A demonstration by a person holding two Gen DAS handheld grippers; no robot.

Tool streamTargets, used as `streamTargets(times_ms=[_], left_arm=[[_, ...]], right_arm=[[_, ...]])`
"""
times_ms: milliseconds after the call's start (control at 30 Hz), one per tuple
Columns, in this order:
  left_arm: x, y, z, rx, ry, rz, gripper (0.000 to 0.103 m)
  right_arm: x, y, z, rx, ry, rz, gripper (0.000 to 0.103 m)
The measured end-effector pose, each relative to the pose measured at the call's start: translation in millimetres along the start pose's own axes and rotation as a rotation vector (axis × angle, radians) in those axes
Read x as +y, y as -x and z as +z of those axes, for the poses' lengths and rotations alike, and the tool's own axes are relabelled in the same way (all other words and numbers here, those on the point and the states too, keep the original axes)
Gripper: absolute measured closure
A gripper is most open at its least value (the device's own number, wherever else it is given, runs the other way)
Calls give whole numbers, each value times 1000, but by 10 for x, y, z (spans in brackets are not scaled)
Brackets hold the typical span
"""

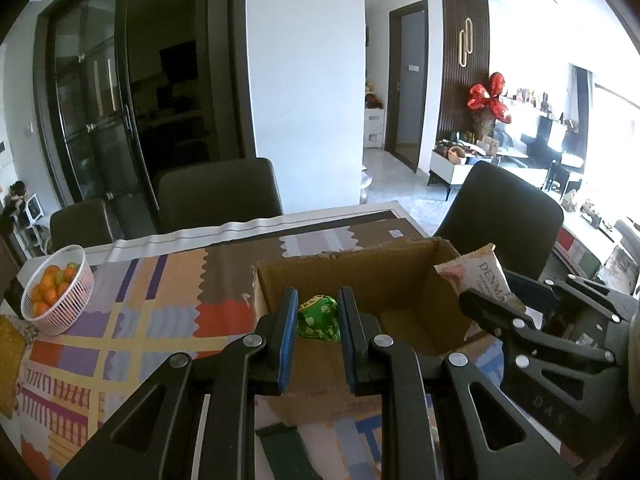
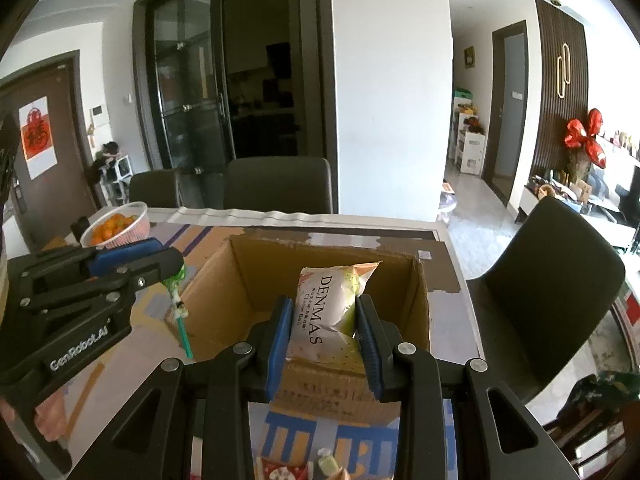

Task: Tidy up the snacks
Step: 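Lift the DENMAS bag with the right tool while the left tool carries the green candy to the box, then open both tools over the cardboard box to drop the snacks inside, then move the right tool to the pink snack bag while the left tool approaches a green lollipop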

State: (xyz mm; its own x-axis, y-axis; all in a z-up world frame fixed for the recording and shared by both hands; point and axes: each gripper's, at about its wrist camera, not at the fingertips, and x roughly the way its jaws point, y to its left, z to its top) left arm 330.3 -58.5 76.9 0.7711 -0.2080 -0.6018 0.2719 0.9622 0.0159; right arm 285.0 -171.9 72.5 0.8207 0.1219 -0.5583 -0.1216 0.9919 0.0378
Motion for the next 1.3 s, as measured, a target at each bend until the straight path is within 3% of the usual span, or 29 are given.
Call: streamTargets(times_ms=[67, 133, 200, 333, 833, 1300], left_arm=[[29, -81, 51, 5, 18, 8, 80], [49, -119, 72, 11, 29, 11, 66], [76, -112, 75, 8, 41, 25, 59], [113, 14, -19, -8, 51, 24, 48], [-160, 758, -550, -63, -6, -13, 43], [-606, 1030, -1169, -12, -75, -115, 43]], right_arm=[[-2, -66, 35, 11, -1, -2, 69], [-23, -110, 44, 17, 0, -8, 69], [-42, -136, 58, 16, -6, -23, 68], [-49, -112, 39, 18, -28, -50, 55], [-10, 547, -397, -33, -36, -47, 46], [-64, 1029, -988, -46, -67, -80, 43]])
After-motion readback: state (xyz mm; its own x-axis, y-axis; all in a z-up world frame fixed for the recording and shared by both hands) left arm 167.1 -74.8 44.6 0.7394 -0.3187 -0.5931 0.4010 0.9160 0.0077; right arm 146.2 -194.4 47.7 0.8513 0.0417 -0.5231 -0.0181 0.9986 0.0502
